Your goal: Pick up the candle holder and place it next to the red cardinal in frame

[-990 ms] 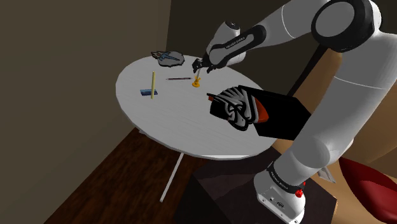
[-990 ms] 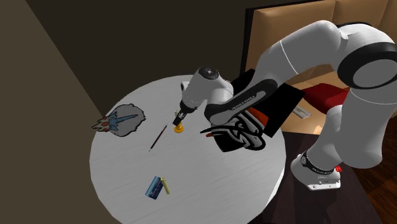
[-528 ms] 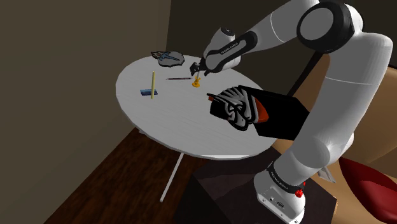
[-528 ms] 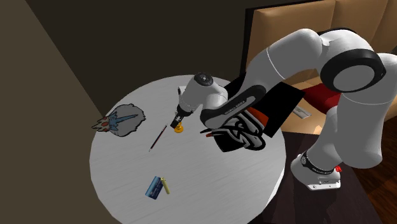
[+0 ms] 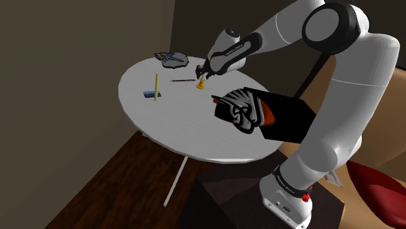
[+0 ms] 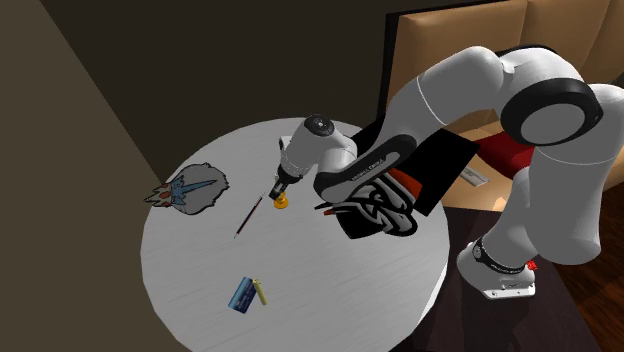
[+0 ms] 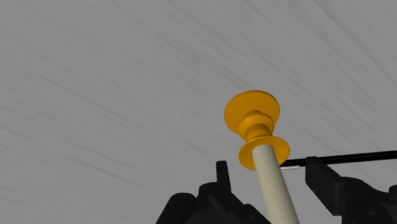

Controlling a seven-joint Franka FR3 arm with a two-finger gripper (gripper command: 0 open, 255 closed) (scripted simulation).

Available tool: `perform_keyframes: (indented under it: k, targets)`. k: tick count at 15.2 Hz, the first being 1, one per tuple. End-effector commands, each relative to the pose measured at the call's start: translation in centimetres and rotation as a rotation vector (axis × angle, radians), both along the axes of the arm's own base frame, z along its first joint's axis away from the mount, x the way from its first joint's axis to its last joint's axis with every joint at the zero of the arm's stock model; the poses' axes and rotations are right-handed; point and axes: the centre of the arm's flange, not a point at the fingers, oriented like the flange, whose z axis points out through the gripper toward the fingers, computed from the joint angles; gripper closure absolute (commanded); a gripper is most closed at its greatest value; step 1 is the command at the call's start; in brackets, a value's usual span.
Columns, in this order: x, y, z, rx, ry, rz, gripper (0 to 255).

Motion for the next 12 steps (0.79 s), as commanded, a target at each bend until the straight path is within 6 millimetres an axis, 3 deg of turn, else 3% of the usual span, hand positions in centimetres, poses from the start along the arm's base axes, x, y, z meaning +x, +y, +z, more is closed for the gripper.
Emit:
perform_keyframes:
  k: [1,9,12]
  targets:
    - [0.0,0.0,0.0,0.000,0.000,0.000,255]
    - [0.0,0.0,0.0,0.000,0.000,0.000,255]
    - [0.0,0.0,1.6,0.000,0.000,0.000,255]
